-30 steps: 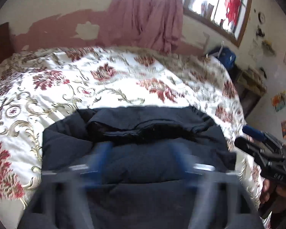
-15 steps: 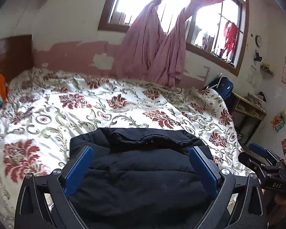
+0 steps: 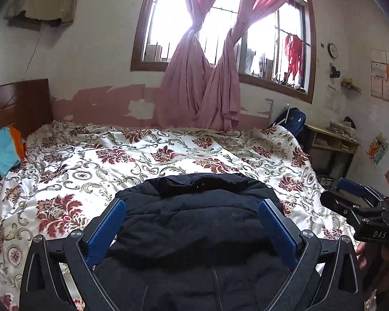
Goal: Fold large clothes
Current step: 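Move both open tools to the folded edge of the jacket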
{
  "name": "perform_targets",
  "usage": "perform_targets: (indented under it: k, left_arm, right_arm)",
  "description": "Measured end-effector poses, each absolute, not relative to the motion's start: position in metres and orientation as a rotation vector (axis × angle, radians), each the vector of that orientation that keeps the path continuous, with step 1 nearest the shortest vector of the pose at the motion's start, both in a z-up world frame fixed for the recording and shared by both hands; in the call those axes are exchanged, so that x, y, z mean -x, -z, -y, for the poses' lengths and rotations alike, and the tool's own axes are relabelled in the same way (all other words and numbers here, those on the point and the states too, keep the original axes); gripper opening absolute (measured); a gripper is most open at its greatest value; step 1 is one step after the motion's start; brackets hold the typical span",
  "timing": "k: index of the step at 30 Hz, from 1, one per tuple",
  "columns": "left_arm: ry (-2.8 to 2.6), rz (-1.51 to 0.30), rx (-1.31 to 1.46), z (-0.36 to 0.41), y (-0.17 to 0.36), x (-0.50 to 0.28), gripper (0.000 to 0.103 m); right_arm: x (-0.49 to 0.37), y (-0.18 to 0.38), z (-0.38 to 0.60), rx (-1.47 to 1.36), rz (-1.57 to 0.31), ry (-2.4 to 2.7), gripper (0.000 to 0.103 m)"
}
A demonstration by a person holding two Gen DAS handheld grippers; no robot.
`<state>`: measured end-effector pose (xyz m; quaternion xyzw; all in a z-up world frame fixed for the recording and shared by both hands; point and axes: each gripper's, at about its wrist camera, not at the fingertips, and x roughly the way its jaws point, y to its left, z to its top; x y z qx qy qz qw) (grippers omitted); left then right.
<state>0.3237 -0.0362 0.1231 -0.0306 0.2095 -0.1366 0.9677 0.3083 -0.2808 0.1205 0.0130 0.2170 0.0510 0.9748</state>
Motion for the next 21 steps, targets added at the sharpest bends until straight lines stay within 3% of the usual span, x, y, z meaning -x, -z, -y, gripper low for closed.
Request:
perform_targets:
  k: [21]
  left_arm:
    - [0.242, -0.392, 0.014, 0.01, -0.108, -0.218, 0.103]
  right_arm:
    - [-0.187, -0.113, 0.25, 0.0, -0.359, -0.13, 0.101]
